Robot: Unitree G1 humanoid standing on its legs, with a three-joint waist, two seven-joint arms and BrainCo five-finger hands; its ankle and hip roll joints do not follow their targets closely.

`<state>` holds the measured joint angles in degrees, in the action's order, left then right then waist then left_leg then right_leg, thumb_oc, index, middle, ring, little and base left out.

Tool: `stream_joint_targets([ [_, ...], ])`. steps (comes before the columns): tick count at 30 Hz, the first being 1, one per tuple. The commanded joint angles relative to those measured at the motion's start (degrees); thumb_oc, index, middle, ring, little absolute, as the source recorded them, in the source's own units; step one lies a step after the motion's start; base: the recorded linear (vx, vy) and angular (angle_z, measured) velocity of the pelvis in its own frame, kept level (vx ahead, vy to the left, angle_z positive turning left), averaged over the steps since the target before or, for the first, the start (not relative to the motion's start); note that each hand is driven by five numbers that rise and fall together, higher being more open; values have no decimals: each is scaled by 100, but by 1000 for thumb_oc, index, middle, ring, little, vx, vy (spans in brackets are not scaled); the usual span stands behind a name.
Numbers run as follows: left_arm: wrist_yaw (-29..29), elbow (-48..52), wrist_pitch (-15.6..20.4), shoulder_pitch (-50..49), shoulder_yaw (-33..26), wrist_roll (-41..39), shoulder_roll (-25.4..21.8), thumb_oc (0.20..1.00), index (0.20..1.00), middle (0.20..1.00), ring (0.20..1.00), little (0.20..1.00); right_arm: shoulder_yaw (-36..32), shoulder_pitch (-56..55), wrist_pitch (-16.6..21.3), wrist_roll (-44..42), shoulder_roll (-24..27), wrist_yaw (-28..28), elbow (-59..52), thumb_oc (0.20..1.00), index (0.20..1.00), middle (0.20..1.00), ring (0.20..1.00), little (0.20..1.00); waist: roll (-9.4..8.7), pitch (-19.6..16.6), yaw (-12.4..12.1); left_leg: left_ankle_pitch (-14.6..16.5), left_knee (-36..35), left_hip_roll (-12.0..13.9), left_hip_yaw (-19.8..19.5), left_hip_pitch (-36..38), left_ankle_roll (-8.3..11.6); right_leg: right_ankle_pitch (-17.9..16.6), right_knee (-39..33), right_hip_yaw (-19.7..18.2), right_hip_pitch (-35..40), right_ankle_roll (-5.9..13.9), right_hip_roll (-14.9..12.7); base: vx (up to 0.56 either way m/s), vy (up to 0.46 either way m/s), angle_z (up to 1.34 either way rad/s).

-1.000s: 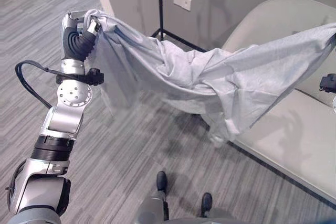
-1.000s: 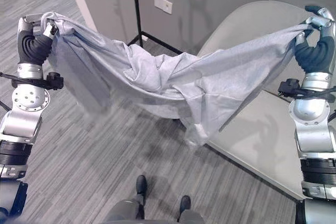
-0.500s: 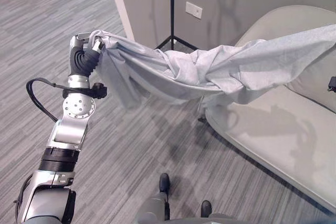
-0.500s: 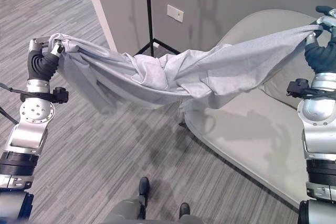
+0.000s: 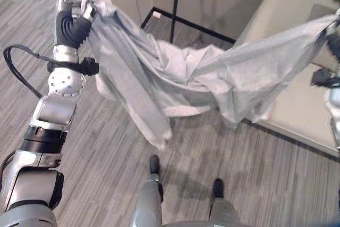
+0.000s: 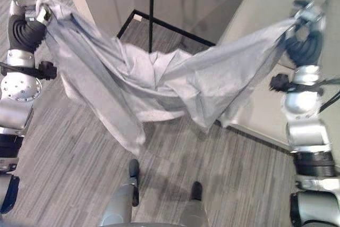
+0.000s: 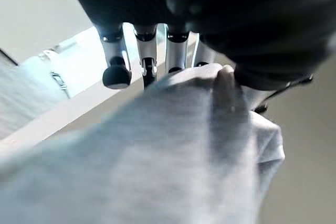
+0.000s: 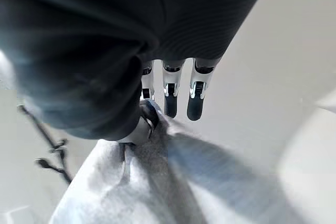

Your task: Hang the clothes on the sofa on the clothes rack.

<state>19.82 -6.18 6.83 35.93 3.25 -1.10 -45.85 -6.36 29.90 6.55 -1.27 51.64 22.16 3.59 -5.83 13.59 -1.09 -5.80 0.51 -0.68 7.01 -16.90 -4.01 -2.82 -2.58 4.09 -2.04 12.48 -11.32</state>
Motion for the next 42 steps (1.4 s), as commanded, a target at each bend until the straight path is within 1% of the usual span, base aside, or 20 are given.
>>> stream_joint_targets([
  [1, 109, 376, 241, -325, -389, 45, -34, 200, 200, 200, 200, 200, -189, 292, 222, -236, 394, 206, 211, 200, 200, 200, 200, 200, -78, -806, -268, 217, -415, 165, 85, 255, 926, 413, -128, 41, 354, -229, 539, 8, 202, -7],
  [3, 44, 386, 182, -365, -386, 52, 117, 200, 200, 200, 200, 200, -264, 241, 216, -250, 498, 169, 183, 200, 200, 200, 200, 200, -232, -781, -295, 106, -474, -142, 128, 246, 845, 582, -126, -379, 420, -275, 1117, 8, 236, 1],
  [4, 16, 369, 141, -408, -421, 71, 188, 200, 200, 200, 200, 200, -316, 178, 212, -226, 498, 172, 168, 200, 200, 200, 200, 200, -286, -729, -334, 132, -502, -261, 151, 404, 801, 620, -81, -508, 239, -429, 1381, 21, 232, 6],
  [5, -10, 345, 144, -377, -407, 77, 238, 200, 200, 200, 200, 200, -301, 167, 222, -240, 494, 160, 184, 200, 200, 200, 200, 200, -274, -680, -318, 126, -496, -299, 142, 476, 764, 646, -57, -516, 225, -590, 1407, 4, 154, 16],
  [7, -29, 333, 169, -402, -442, 44, 314, 200, 200, 200, 200, 200, -280, 191, 192, -223, 555, 134, 221, 200, 200, 200, 200, 200, -262, -571, -275, 154, -451, -334, 75, 547, 788, 624, -122, -523, 336, -651, 1420, -27, 87, 18],
  [10, -93, 386, 168, -486, -507, -6, 400, 200, 200, 200, 200, 200, -317, 124, 148, -177, 634, 94, 246, 200, 200, 200, 200, 200, -175, -412, -211, 352, 30, -391, 65, 525, 798, 588, -89, -530, 329, -723, 1395, -18, 100, 21],
  [11, -100, 425, 164, -531, -518, -2, 474, 200, 200, 200, 200, 200, -374, 32, 126, -146, 662, 73, 197, 200, 200, 200, 200, 200, -110, -319, -160, 577, 456, -392, -30, 474, 795, 609, 2, -462, 312, -772, 1322, 1, 123, 30],
  [14, -125, 422, 178, -554, -509, -37, 586, 200, 200, 200, 200, 200, -583, -273, 67, -114, 688, 66, 195, 200, 200, 200, 200, 200, -41, -278, -14, 634, 661, -219, -15, 397, 843, 646, 70, -335, 310, -731, 1183, 21, 156, 55],
  [17, -130, 341, 197, -354, -304, -72, 540, 200, 200, 200, 200, 200, -830, -555, 53, -87, 669, 104, 124, 200, 200, 200, 200, 200, -11, -391, 81, 347, 438, 314, -58, 222, 939, 690, 42, -150, 318, -599, 866, 110, 179, 37],
  [18, -90, 281, 214, -239, -172, -107, 505, 200, 200, 200, 200, 200, -872, -572, 95, -93, 707, 187, 123, 200, 200, 200, 200, 200, 1, -398, 81, 96, 369, 527, -195, 53, 1060, 737, 26, -125, 343, -571, 757, 165, 191, 49],
  [20, -55, 284, 175, -178, -98, -88, 354, 200, 200, 200, 200, 200, -879, -735, -1, 12, 697, 140, 131, 200, 200, 200, 200, 200, 70, -476, 89, 106, 123, 695, -603, 155, 1157, 895, -7, -227, 397, -477, 684, 242, 264, 36],
  [21, -34, 282, 186, -177, -132, -28, 359, 200, 200, 200, 200, 200, -1016, -862, 22, 87, 642, 71, -44, 200, 200, 200, 200, 200, 250, -610, 197, 145, -25, 681, -671, 349, 1253, 848, -26, -270, 516, -366, 544, 256, 279, -3],
  [23, -26, 271, 219, -98, -71, 6, 263, 200, 200, 200, 200, 200, -1030, -835, -1, 145, 612, 148, -89, 200, 200, 200, 200, 200, 334, -610, 260, 235, -41, 564, -594, 496, 1209, 711, 12, -308, 439, -301, 355, 172, 307, -50],
  [28, 10, 250, 222, -46, -107, 40, 102, 200, 200, 200, 200, 200, -854, -585, -61, 233, 511, 208, 19, 200, 200, 200, 200, 200, 370, -637, 223, 402, -147, 362, -257, 645, 1014, 435, -52, -431, 231, -142, 58, 39, 244, -71],
  [30, 0, 301, 178, -165, -247, 75, 62, 200, 200, 200, 200, 200, -781, -529, -132, 375, 410, 188, 70, 200, 200, 200, 200, 200, 358, -619, 232, 504, -222, 249, -40, 729, 863, 179, -10, -443, 3, 22, -87, -27, 226, -65],
  [31, 7, 307, 165, -210, -280, 104, 40, 200, 200, 200, 200, 200, -736, -508, -138, 394, 366, 183, 85, 200, 200, 200, 200, 200, 352, -596, 210, 511, -213, 262, 49, 738, 837, 122, 27, -319, -51, 48, -107, -82, 256, -95],
  [32, -26, 370, 126, -395, -420, 154, -63, 200, 200, 200, 200, 200, -672, -455, -136, 403, 272, 159, 106, 200, 200, 200, 200, 200, 309, -567, 118, 499, -272, 293, 285, 793, 784, 70, 251, -55, -142, -53, 22, -94, 166, -94],
  [35, -79, 449, 126, -521, -504, 144, -87, 200, 200, 200, 200, 200, -676, -465, -72, 343, 255, 135, 135, 200, 200, 200, 200, 200, 252, -595, 86, 430, -388, 226, 383, 830, 760, 239, 405, -3, -145, -135, 381, -35, 85, -76],
  [37, -85, 420, 87, -566, -609, 167, -90, 200, 200, 200, 200, 200, -680, -492, -51, 324, 236, 158, 201, 200, 200, 200, 200, 200, 140, -606, -23, 391, -385, 191, 494, 896, 756, 391, 207, 260, -3, -234, 582, 14, 0, -45],
  [42, -22, 391, 97, -609, -644, 80, 90, 200, 200, 200, 200, 200, -636, -565, -77, 357, 250, 90, 251, 200, 200, 200, 200, 200, 139, -639, 14, 419, -491, 258, 535, 1280, 781, 381, 42, 242, 225, -358, 700, 39, -41, -14],
])
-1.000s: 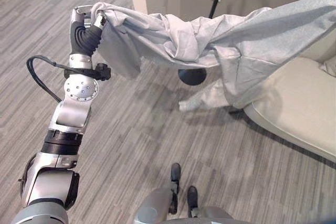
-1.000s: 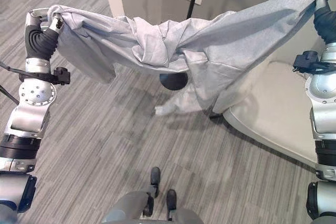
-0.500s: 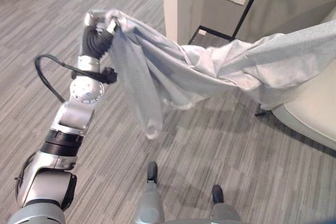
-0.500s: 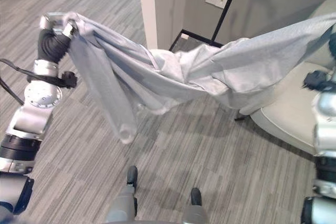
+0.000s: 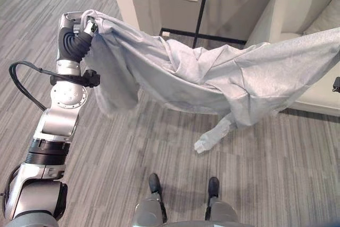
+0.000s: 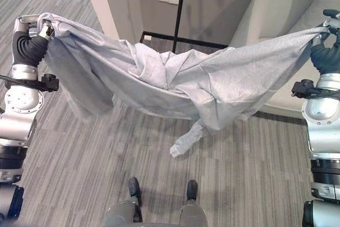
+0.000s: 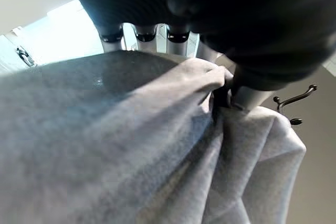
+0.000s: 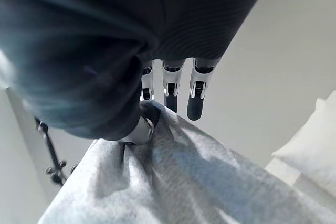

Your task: Hang the clothes on the sofa on the clothes rack.

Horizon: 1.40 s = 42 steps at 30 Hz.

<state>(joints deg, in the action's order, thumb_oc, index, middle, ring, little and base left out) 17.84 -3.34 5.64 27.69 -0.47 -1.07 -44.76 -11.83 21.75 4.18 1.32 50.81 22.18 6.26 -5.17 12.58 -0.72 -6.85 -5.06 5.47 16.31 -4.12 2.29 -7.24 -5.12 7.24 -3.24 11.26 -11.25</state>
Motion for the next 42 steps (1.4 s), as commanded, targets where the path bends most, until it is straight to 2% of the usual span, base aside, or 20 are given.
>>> stream_joint_targets([
  [1, 184, 116, 208, 190, -292, 58, 22, 200, 200, 200, 200, 200, -105, 215, 152, 98, 309, 69, -40, 200, 200, 200, 200, 200, 69, -552, -8, 529, 63, -355, -404, 43, 155, 827, 268, -45, 385, -243, 702, 56, -48, -3],
  [8, 152, 168, 149, -100, -358, 98, 231, 200, 200, 200, 200, 200, -204, -99, 175, 51, 50, -28, -208, 200, 200, 200, 200, 200, 8, -702, 101, 575, 32, -281, -361, 328, 173, 805, 21, 72, 648, -251, 762, 19, -25, 8],
  [15, 149, 204, 134, -165, -374, 172, 265, 200, 200, 200, 200, 200, -333, -219, 74, 94, -27, 75, -205, 200, 200, 200, 200, 200, 54, -824, 147, 649, 12, -308, -312, 433, 149, 801, 15, 71, 742, -208, 702, 6, 31, 0],
  [22, 189, 113, 168, 147, -185, 167, 130, 200, 200, 200, 200, 200, -355, 108, 66, 40, 292, 227, -168, 200, 200, 200, 200, 200, 71, -919, 142, 718, 26, -368, -218, 457, 110, 728, 43, 84, 769, -102, 584, 0, 53, -1],
  [30, 323, -43, 168, 702, 10, 153, -295, 200, 200, 200, 200, 200, -291, 424, 18, 34, 745, 331, -42, 200, 200, 200, 200, 200, 126, -989, 116, 801, 39, -447, -191, 534, 44, 660, 288, 87, 725, 42, 415, 17, 50, 0],
  [31, -265, -370, 86, 365, 351, 21, 328, 200, 200, 200, 200, 200, -381, -569, 275, -867, -642, -400, 282, 200, 200, 200, 200, 200, 85, -852, 238, 891, 466, -774, -1375, 660, -84, 954, 658, -484, 496, -279, 754, 31, 24, -1],
  [35, -278, -375, 99, 327, 374, -75, 419, 200, 200, 200, 200, 200, -348, -537, 300, -868, -523, -431, 265, 200, 200, 200, 200, 200, 74, -1011, 233, 861, 301, -711, -1286, 762, -52, 875, 395, -405, 705, -341, 806, 19, -27, 4],
  [42, -343, -373, 71, 240, 438, -60, 557, 200, 200, 200, 200, 200, -373, -572, 252, -630, -354, -419, 179, 200, 200, 200, 200, 200, 71, -1096, 294, 841, 161, -638, -1265, 941, -12, 901, 350, -374, 825, -389, 854, 16, -22, -1],
])
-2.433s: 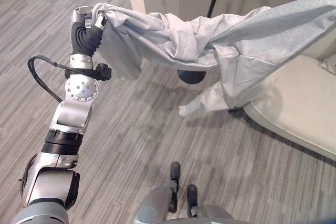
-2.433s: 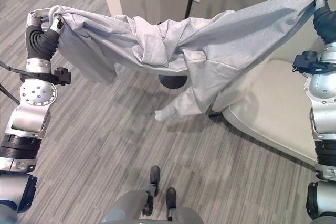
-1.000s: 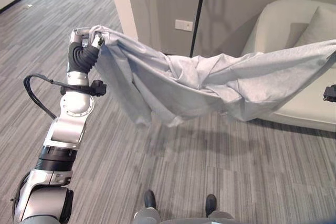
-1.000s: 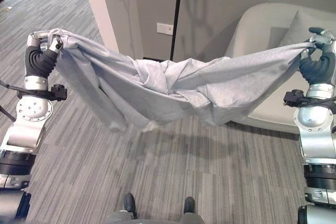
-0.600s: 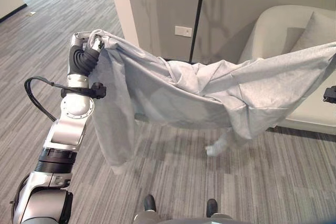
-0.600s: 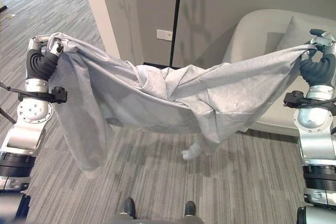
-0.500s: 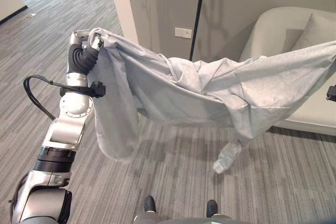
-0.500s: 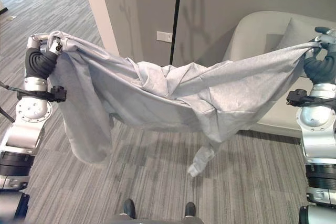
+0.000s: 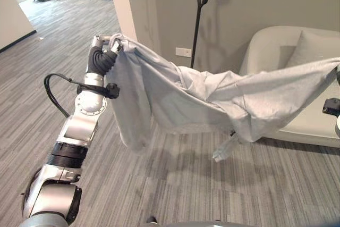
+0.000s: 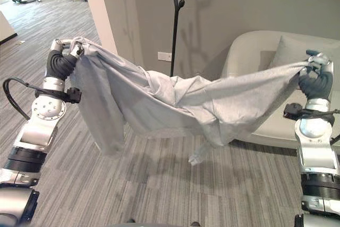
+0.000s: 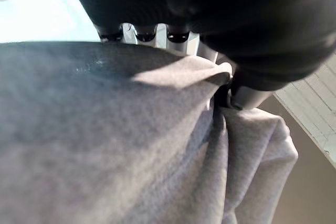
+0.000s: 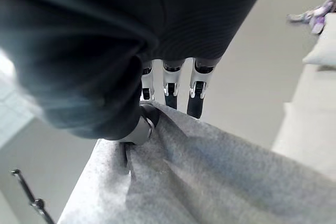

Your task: Hang the clothes on the sofa on the clothes rack.

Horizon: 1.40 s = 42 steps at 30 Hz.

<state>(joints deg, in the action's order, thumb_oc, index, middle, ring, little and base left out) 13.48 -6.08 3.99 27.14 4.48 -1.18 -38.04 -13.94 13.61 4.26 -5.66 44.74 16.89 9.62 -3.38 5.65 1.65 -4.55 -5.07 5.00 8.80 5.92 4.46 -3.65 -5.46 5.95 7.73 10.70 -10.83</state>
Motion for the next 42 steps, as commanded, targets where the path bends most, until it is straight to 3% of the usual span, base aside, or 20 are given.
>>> stream_joint_targets([
  [1, 93, -80, 218, 267, -50, -72, -93, 200, 200, 200, 200, 200, -149, 265, 228, 123, 278, 128, -217, 200, 200, 200, 200, 200, -101, -398, 69, 608, 158, -564, -505, -24, -214, 549, 422, -256, -261, -346, 822, 35, -47, -3],
  [8, 50, -26, 212, 265, -61, -85, -123, 200, 200, 200, 200, 200, -106, 362, 225, 115, 330, 100, -338, 200, 200, 200, 200, 200, -144, -323, 73, 738, 466, -417, -491, -55, -108, 660, 612, -244, -324, -440, 893, 26, -87, -2],
  [9, 34, -10, 188, 310, -69, -96, -192, 200, 200, 200, 200, 200, -124, 379, 243, 49, 357, 112, -402, 200, 200, 200, 200, 200, -229, -172, 68, 936, 1125, -297, -571, -245, 0, 751, 686, -267, -290, -515, 971, 9, -268, 1],
  [10, 13, 54, 176, 332, -94, -110, -242, 200, 200, 200, 200, 200, -181, 361, 257, 2, 413, 116, -504, 200, 200, 200, 200, 200, -314, 22, 19, 812, 2172, -203, -654, -740, 13, 749, 721, -289, -179, -638, 1021, -5, -410, -1],
  [11, 43, 101, 158, 397, -58, -183, -238, 200, 200, 200, 200, 200, -175, 431, 276, 7, 532, 186, -579, 200, 200, 200, 200, 200, -367, 275, -76, 303, 3290, -340, -893, -1387, -115, 729, 758, -387, -91, -787, 1110, -10, -313, -8],
  [12, 60, 91, 144, 451, -42, -193, -237, 200, 200, 200, 200, 200, -147, 472, 244, 21, 564, 210, -549, 200, 200, 200, 200, 200, -341, 322, -63, 331, 3544, -455, -949, -1740, -190, 753, 756, -396, -70, -823, 1167, 141, -162, -11],
  [13, 86, 69, 135, 514, -44, -178, -215, 200, 200, 200, 200, 200, -158, 454, 229, 34, 601, 205, -578, 200, 200, 200, 200, 200, -272, 297, -46, 516, 3055, -594, -817, -2127, -259, 838, 668, -479, 53, -794, 1246, 284, 2, 23],
  [18, 86, 12, 180, 558, 37, -132, -226, 200, 200, 200, 200, 200, 4, 625, 313, 100, 723, 373, -473, 200, 200, 200, 200, 200, -156, 227, -297, -249, 861, -691, -245, -2403, -47, 1074, 510, -706, 408, -782, 1381, 310, 40, -18],
  [19, 85, 3, 158, 599, 36, -93, -246, 200, 200, 200, 200, 200, 97, 714, 283, 164, 744, 301, -509, 200, 200, 200, 200, 200, -66, 75, -336, -427, 353, -700, -247, -2004, -65, 1296, 544, -779, 545, -761, 1424, 500, 91, -91],
  [21, 91, 0, 176, 601, 39, -47, -245, 200, 200, 200, 200, 200, 139, 794, 240, 274, 769, 284, -545, 200, 200, 200, 200, 200, 2, -114, -345, -540, 347, -734, -259, -1764, -104, 1517, 612, -766, 711, -698, 1325, 491, 132, -69],
  [24, 73, 80, 177, 383, -126, -8, -315, 200, 200, 200, 200, 200, 216, 870, 168, 457, 631, 190, -648, 200, 200, 200, 200, 200, -67, -385, -460, -319, 417, -832, -236, -1438, -232, 1559, 1083, -707, 797, -436, 889, 469, 123, -65],
  [27, 78, 120, 170, 287, -205, -10, -374, 200, 200, 200, 200, 200, 317, 971, 120, 527, 613, 145, -659, 200, 200, 200, 200, 200, -96, -448, -500, -179, 361, -915, -190, -1182, -345, 1292, 1777, -731, 624, -277, 672, 268, 100, -39],
  [28, 97, 123, 151, 256, -240, -21, -438, 200, 200, 200, 200, 200, 330, 1037, 94, 558, 609, 105, -677, 200, 200, 200, 200, 200, -78, -422, -472, -50, 345, -1017, -264, -949, -476, 643, 2580, -769, 320, -144, 538, 367, 160, -31],
  [30, 115, 145, 122, 208, -286, -11, -454, 200, 200, 200, 200, 200, 254, 1043, 99, 576, 564, 116, -756, 200, 200, 200, 200, 200, -73, -335, -408, 62, 293, -1123, -376, -748, -585, -16, 3466, -905, 1, -18, 459, 256, 117, -35],
  [33, 111, 161, 76, 194, -337, 28, -527, 200, 200, 200, 200, 200, 254, 1121, 159, 587, 495, 158, -783, 200, 200, 200, 200, 200, 21, -209, -378, 205, 197, -1049, -507, -483, -659, -15, 4053, -858, -448, -83, 331, 175, 49, 23],
  [35, 104, 229, 93, 143, -479, 25, -598, 200, 200, 200, 200, 200, 297, 1181, 169, 604, 479, 123, -824, 200, 200, 200, 200, 200, 94, -173, -417, 326, 157, -947, -550, -353, -629, 430, 3664, -555, -809, -168, 68, 167, -16, 57],
  [37, 86, 318, 117, 71, -579, 8, -608, 200, 200, 200, 200, 200, 248, 1197, 163, 609, 543, 84, -862, 200, 200, 200, 200, 200, 148, -163, -364, 449, 120, -873, -655, -219, -590, 834, 2916, -340, -1098, -239, 61, 208, -74, 33],
  [40, 89, 351, 168, -14, -625, 33, -574, 200, 200, 200, 200, 200, 114, 1053, 166, 557, 588, 136, -849, 200, 200, 200, 200, 200, 102, -103, -167, 606, 20, -918, -834, 27, -530, 603, 1436, -510, -1382, -116, 441, 225, -102, 20],
  [41, 90, 349, 171, -9, -616, 36, -574, 200, 200, 200, 200, 200, 102, 1040, 170, 553, 587, 136, -852, 200, 200, 200, 200, 200, 117, -108, -165, 624, 23, -899, -846, 33, -528, 562, 1338, -493, -1325, -114, 459, 151, -81, 22],
  [42, 113, 333, 189, 20, -596, 63, -531, 200, 200, 200, 200, 200, 25, 948, 188, 538, 611, 170, -841, 200, 200, 200, 200, 200, 65, -26, -63, 616, 22, -929, -939, 75, -503, 304, 1002, -757, -1495, -39, 605, 109, -73, 54],
])
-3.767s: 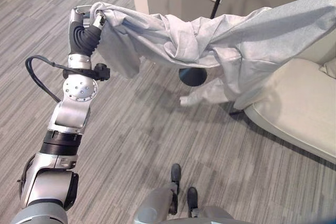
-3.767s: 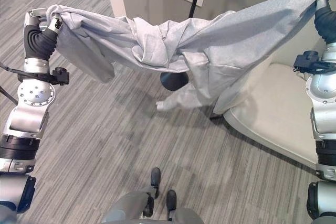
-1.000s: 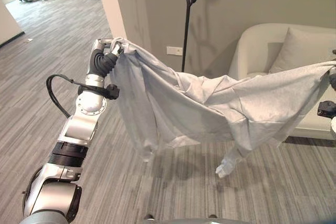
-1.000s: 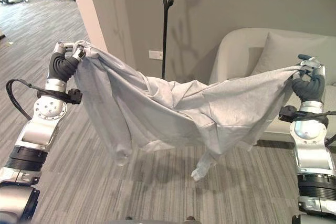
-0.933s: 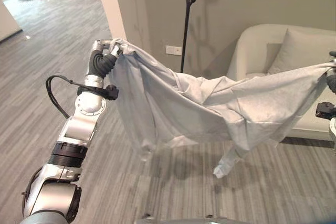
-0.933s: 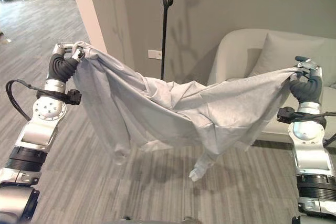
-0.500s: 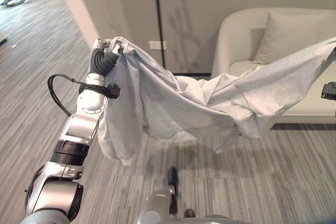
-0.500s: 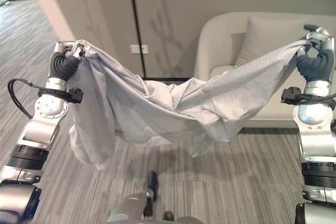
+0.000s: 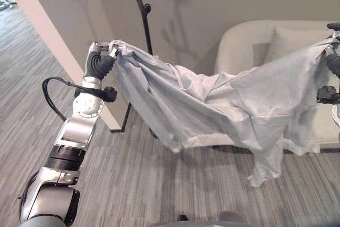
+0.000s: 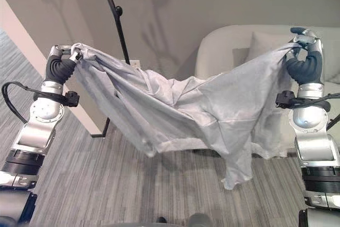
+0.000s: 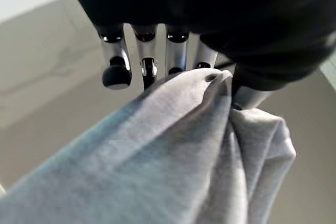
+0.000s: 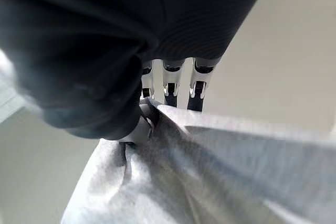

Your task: Hang the clothes on the sofa on the clothes rack.

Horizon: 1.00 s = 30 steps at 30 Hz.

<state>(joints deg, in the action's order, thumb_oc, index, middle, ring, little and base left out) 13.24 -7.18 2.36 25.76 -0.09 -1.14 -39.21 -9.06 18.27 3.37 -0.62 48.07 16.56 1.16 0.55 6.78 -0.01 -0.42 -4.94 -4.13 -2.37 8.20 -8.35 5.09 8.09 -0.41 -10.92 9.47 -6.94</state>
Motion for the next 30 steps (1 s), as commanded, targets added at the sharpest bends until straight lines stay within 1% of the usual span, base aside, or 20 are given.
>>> stream_joint_targets([
  [1, 172, 464, 351, 212, -75, 147, -424, 200, 200, 200, 200, 200, -499, 444, 279, 96, 338, 300, 72, 200, 200, 200, 200, 200, -358, -106, 152, 231, 14, -9, 116, -128, 810, -776, -646, -245, 355, 183, 286, 125, -102, 73],
  [2, 144, 487, 362, 230, -61, 145, -418, 200, 200, 200, 200, 200, -632, 302, 267, 64, 390, 219, 41, 200, 200, 200, 200, 200, -413, -126, 172, 262, 21, -36, 69, -128, 821, -833, -950, -273, 501, 210, 272, 162, -130, 123],
  [3, 153, 489, 383, 286, -65, 181, -335, 200, 200, 200, 200, 200, -765, 247, 323, 4, 385, 235, -24, 200, 200, 200, 200, 200, -503, -182, 190, 348, 43, -32, 111, -98, 849, -993, -1095, -245, 671, 217, 211, 115, -106, 122],
  [4, 152, 490, 382, 289, -57, 182, -332, 200, 200, 200, 200, 200, -779, 231, 324, 2, 385, 232, -29, 200, 200, 200, 200, 200, -503, -181, 191, 352, 48, -31, 102, -97, 850, -1009, -1127, -234, 692, 216, 210, 161, -126, 111],
  [6, 127, 519, 410, 196, -120, 165, -263, 200, 200, 200, 200, 200, -906, 145, 374, -30, 444, 220, -39, 200, 200, 200, 200, 200, -520, -279, 177, 398, 54, 82, 162, -42, 916, -1048, -1290, -94, 873, 197, 217, 170, -124, 37],
  [7, 110, 551, 418, 99, -160, 103, -217, 200, 200, 200, 200, 200, -928, 92, 394, -59, 483, 186, -46, 200, 200, 200, 200, 200, -517, -350, 171, 418, 54, 165, 169, -30, 965, -987, -1309, 39, 975, 149, 251, 190, -144, 33],
  [8, 109, 540, 409, 66, -178, 82, -207, 200, 200, 200, 200, 200, -930, 62, 389, -69, 504, 157, -29, 200, 200, 200, 200, 200, -526, -388, 161, 423, 40, 208, 176, -8, 987, -948, -1309, 67, 1027, 117, 276, 187, -135, 38],
  [16, 64, 640, 400, -177, -248, -7, -56, 200, 200, 200, 200, 200, -1024, -103, 420, -183, 526, 81, -29, 200, 200, 200, 200, 200, -547, -449, 193, 473, 15, 414, 96, 96, 1129, -700, -1308, 174, 1250, -104, 449, 102, -79, 9],
  [19, 56, 646, 403, -222, -256, -80, -46, 200, 200, 200, 200, 200, -1008, -99, 455, -262, 543, 59, -26, 200, 200, 200, 200, 200, -560, -437, 193, 581, 196, 507, 68, 109, 1197, -602, -1267, 235, 1329, -194, 486, 88, -78, 12],
  [20, 40, 661, 398, -206, -254, -97, -56, 200, 200, 200, 200, 200, -1003, -75, 455, -299, 570, 55, -10, 200, 200, 200, 200, 200, -575, -412, 193, 649, 387, 533, 44, 55, 1218, -564, -1243, 263, 1344, -221, 487, 106, -137, 8],
  [21, 14, 664, 393, -189, -250, -112, -53, 200, 200, 200, 200, 200, -1013, -104, 461, -319, 577, 34, 7, 200, 200, 200, 200, 200, -616, -354, 207, 645, 943, 591, 33, -117, 1346, -450, -1147, 282, 1420, -317, 540, 101, -147, 14],
  [22, 2, 679, 393, -171, -247, -138, -63, 200, 200, 200, 200, 200, -1031, -132, 476, -345, 601, 36, 2, 200, 200, 200, 200, 200, -652, -273, 195, 499, 1463, 562, -20, -310, 1427, -408, -1077, 261, 1483, -382, 571, 70, -121, 20],
  [23, 0, 681, 392, -163, -243, -140, -65, 200, 200, 200, 200, 200, -1042, -136, 478, -348, 601, 35, 3, 200, 200, 200, 200, 200, -654, -259, 204, 538, 1571, 560, -39, -367, 1430, -406, -1066, 276, 1478, -385, 571, -20, -79, 26],
  [24, -2, 697, 382, -118, -229, -159, -88, 200, 200, 200, 200, 200, -1063, -117, 491, -396, 658, 39, -11, 200, 200, 200, 200, 200, -721, -107, 174, 345, 2319, 496, -116, -731, 1462, -405, -1008, 244, 1519, -461, 561, -27, -65, 25],
  [25, 6, 702, 384, -89, -216, -182, -93, 200, 200, 200, 200, 200, -1062, -82, 507, -440, 677, 67, -9, 200, 200, 200, 200, 200, -744, -6, 157, 268, 2852, 470, -155, -1002, 1434, -365, -996, 250, 1562, -502, 573, -21, -99, 24],
  [26, 30, 721, 405, -63, -194, -218, -93, 200, 200, 200, 200, 200, -1048, -53, 514, -453, 677, 141, 7, 200, 200, 200, 200, 200, -793, 109, 162, 218, 3153, 499, -22, -1339, 1353, -328, -1000, 300, 1615, -521, 558, 40, -62, 31],
  [27, 35, 741, 407, -58, -221, -266, -94, 200, 200, 200, 200, 200, -1105, -121, 459, -464, 711, 134, 16, 200, 200, 200, 200, 200, -806, 143, 190, 326, 2917, 600, 186, -1572, 1277, -280, -1018, 371, 1695, -488, 530, 200, 48, 24],
  [28, 48, 736, 411, 22, -202, -273, -87, 200, 200, 200, 200, 200, -1179, -165, 496, -456, 736, 169, -67, 200, 200, 200, 200, 200, -746, 64, 135, 353, 2017, 704, 358, -1748, 1237, -179, -1088, 410, 1803, -391, 510, 277, 120, 41],
  [29, 68, 722, 425, 38, -154, -281, -83, 200, 200, 200, 200, 200, -1174, -161, 519, -416, 747, 285, -50, 200, 200, 200, 200, 200, -702, 84, 65, 38, 1469, 724, 451, -1951, 1287, -114, -1136, 440, 1902, -382, 502, 442, 223, 24],
  [30, 25, 698, 415, 124, -77, -220, -81, 200, 200, 200, 200, 200, -1135, -171, 457, -313, 779, 228, -8, 200, 200, 200, 200, 200, -595, -60, 2, -307, 634, 674, 392, -1786, 1389, 34, -1157, 356, 2030, -309, 443, 362, 193, 28],
])
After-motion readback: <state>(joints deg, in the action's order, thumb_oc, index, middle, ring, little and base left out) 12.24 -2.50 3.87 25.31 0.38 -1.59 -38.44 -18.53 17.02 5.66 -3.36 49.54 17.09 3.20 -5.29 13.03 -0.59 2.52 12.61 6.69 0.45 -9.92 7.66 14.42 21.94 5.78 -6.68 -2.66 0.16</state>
